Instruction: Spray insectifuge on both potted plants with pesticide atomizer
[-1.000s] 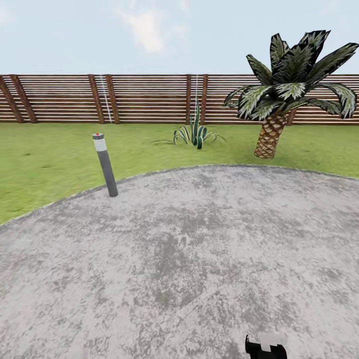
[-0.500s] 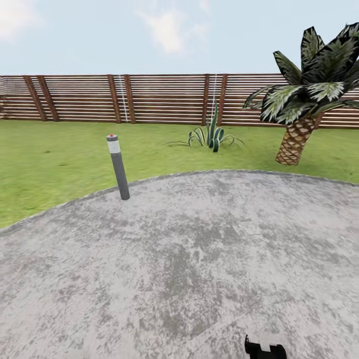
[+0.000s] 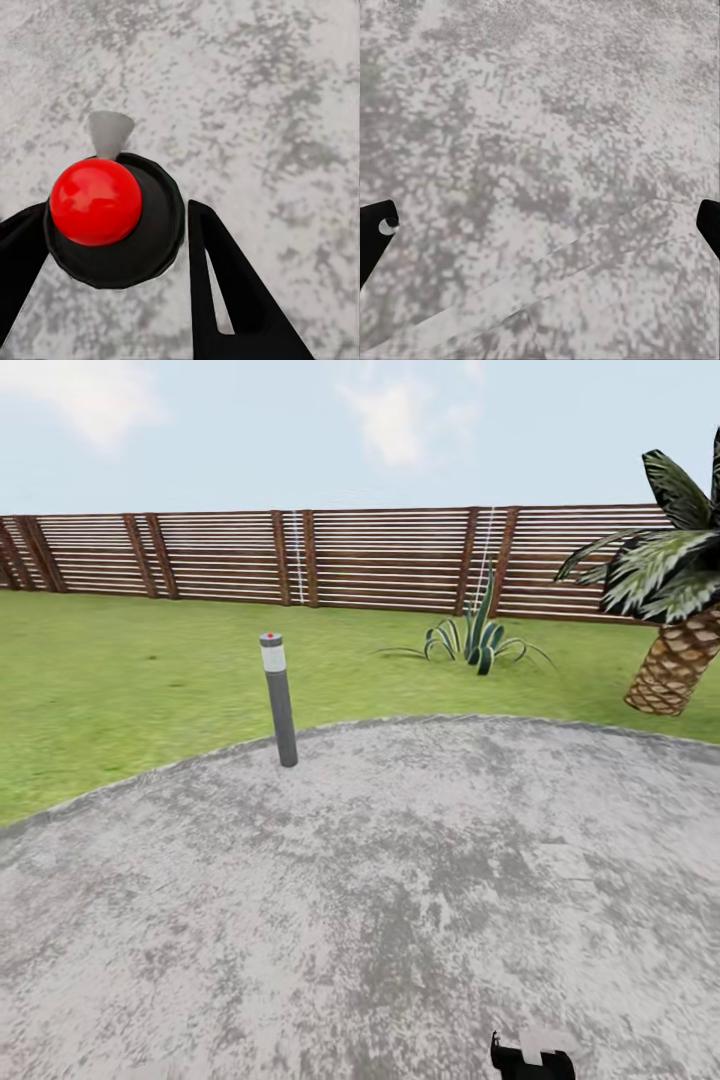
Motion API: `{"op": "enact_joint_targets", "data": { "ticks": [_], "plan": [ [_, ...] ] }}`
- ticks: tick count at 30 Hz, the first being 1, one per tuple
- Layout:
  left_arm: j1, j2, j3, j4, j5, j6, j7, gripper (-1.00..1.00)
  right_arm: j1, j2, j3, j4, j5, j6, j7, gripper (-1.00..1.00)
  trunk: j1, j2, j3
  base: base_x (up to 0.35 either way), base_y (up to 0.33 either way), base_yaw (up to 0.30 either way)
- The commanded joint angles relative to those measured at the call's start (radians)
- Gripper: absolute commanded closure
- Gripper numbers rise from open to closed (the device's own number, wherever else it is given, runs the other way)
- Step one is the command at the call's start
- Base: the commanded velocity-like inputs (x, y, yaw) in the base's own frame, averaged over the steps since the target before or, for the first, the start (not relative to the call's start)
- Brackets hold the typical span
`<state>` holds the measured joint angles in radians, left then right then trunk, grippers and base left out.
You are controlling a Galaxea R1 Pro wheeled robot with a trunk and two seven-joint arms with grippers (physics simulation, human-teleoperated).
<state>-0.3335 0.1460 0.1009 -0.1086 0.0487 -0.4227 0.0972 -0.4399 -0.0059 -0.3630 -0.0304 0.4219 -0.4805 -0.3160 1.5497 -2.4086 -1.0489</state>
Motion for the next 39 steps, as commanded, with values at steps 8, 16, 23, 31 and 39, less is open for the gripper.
{"op": "enact_joint_targets", "data": {
  "ticks": [8,16,23,31,39],
  "plan": [
    [-0.001,0.000,0.001,0.001,0.005,-0.004,-0.002,1.00,0.000,0.000,-0.007,0.001,0.011,-0.003,-0.005,-1.00,0.000,0.000,-0.001,0.273,0.000,0.279],
    [-0.001,-0.007,-0.001,0.000,0.003,-0.004,-0.003,1.00,0.000,0.000,-0.007,0.001,0.011,-0.003,-0.005,-1.00,0.000,0.000,-0.001,0.020,0.000,0.279],
    [-0.001,-0.009,0.000,0.000,0.005,-0.004,-0.002,1.00,0.000,0.000,-0.007,0.001,0.011,-0.003,-0.005,-1.00,0.000,0.000,-0.001,0.232,0.000,0.279],
    [-0.001,-0.009,0.000,0.000,0.005,-0.004,-0.002,1.00,-0.001,0.000,-0.007,0.001,0.011,-0.003,-0.005,-1.00,0.000,0.000,-0.001,0.338,0.000,0.279],
    [-0.001,-0.008,0.000,0.000,0.005,-0.004,-0.002,1.00,0.000,0.001,-0.007,0.001,0.011,-0.003,-0.005,-1.00,0.000,0.000,-0.001,0.339,0.000,0.279]
  ]
}}
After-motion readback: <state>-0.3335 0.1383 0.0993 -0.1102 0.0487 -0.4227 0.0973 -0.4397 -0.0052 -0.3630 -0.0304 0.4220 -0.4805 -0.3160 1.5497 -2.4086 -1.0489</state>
